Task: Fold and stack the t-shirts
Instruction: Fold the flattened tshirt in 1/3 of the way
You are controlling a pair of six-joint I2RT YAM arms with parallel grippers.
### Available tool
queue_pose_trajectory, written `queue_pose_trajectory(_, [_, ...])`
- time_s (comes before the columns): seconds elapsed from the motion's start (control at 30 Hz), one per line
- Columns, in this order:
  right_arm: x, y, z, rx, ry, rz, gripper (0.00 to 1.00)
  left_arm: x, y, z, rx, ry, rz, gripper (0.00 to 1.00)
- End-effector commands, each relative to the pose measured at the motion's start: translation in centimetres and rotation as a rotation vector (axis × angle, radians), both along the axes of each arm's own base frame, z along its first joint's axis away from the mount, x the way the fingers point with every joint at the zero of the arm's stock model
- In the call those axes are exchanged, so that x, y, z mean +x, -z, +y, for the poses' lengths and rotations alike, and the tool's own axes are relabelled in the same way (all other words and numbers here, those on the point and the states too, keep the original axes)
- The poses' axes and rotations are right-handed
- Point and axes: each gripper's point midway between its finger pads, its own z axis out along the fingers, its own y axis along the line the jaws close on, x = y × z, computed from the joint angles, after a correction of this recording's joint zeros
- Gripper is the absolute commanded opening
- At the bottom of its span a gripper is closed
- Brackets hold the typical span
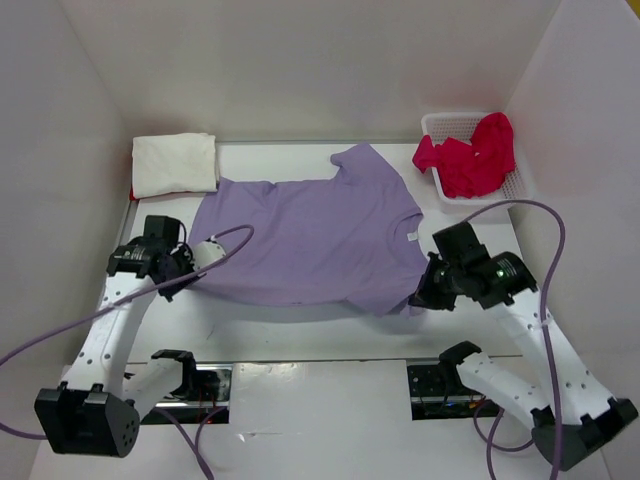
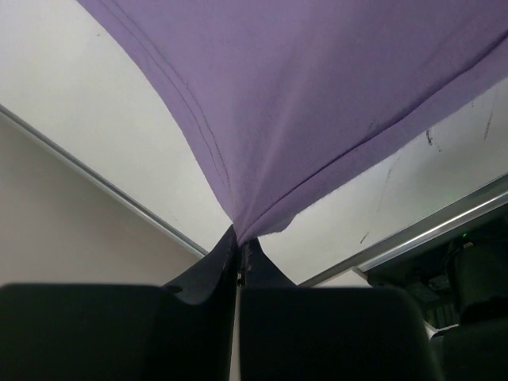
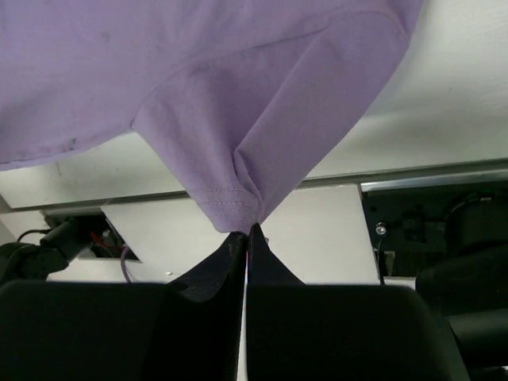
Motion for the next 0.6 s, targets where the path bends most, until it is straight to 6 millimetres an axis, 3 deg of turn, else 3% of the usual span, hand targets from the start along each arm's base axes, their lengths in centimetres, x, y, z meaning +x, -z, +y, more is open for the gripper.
queue_pose_trajectory(0.0, [3.7, -1.5, 0.3, -0.072, -0.039, -0.082, 0.00, 1.7, 0.0, 0.1, 0.007, -0.003, 0.003, 0.00])
queue_pose_trajectory(0.13, [11.1, -0.2, 0.1, -0.146, -0.064, -0.111, 0.00, 6.1, 0.5, -0.1, -0.017, -0.057, -0.027, 0.00])
queue_pose_trajectory(0.17, [12.6, -0.4, 0.1, -0.154, -0.070, -0.129, 0.00, 6.9, 1.4, -0.4, -0.033, -0.078, 0.008, 0.00])
queue_pose_trajectory(0.23, [15.6, 1.4, -0.2, -0.214, -0.103, -0.109, 0.00, 9.0, 1.0, 0.1, -0.051, -0.113, -0.020, 0.00])
queue_pose_trajectory(0.3, [18.1, 1.7, -0.8, -0.276, -0.130, -0.129, 0.00, 10.9, 1.8, 0.5, -0.052, -0.153, -0.018, 0.00])
queue_pose_trajectory(0.33, [19.7, 2.9, -0.9, -0.296, -0.133, -0.109, 0.00, 11.4, 2.8, 0.5, -0.054, -0.163, 0.012, 0.00])
queue_pose_trajectory(0.43, [22.2, 4.8, -2.0, -0.328, -0.147, -0.070, 0.00, 12.8, 4.0, 0.6, -0.057, -0.204, 0.038, 0.00])
queue_pose_trajectory(0.57, [25.3, 5.2, -1.5, -0.328, -0.188, -0.110, 0.00, 12.3, 5.9, 1.0, -0.032, -0.237, 0.092, 0.00])
